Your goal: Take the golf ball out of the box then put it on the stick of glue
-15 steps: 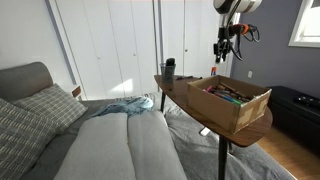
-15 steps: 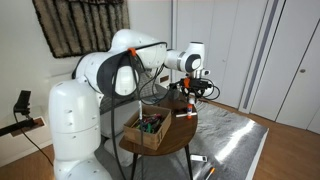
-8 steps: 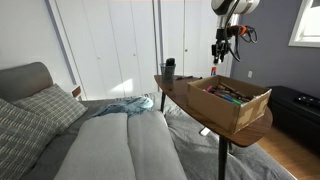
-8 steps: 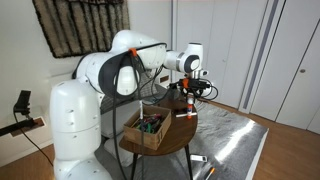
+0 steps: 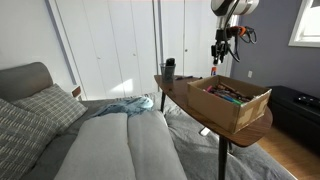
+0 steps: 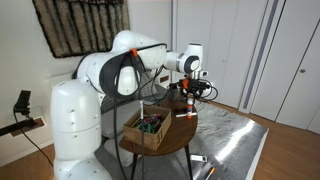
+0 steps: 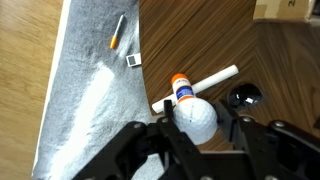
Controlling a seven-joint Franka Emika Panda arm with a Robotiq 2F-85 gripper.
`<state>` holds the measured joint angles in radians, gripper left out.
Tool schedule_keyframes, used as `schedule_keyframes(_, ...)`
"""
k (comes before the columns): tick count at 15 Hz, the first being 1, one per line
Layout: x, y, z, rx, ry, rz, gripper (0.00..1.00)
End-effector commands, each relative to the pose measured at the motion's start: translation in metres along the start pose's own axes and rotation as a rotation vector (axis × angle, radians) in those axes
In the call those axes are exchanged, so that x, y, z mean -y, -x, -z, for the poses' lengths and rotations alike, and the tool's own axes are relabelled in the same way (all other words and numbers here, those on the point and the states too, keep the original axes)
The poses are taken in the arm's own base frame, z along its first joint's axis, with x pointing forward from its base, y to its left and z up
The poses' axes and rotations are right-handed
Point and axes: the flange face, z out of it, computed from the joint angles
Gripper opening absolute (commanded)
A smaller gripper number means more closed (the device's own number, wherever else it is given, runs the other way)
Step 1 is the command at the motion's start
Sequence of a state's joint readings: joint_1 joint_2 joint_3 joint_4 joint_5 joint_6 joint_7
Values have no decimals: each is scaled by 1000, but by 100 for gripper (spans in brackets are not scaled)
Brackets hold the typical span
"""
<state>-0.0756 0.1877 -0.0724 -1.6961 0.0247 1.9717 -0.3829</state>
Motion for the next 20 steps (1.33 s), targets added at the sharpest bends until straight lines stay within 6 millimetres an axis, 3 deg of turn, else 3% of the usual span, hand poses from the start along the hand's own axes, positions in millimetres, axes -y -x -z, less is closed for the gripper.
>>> schedule_keyframes(1,1,-4,-3,0,22,-2,22)
schedule_keyframes(20,1,-9,-4,-6,41,8,22)
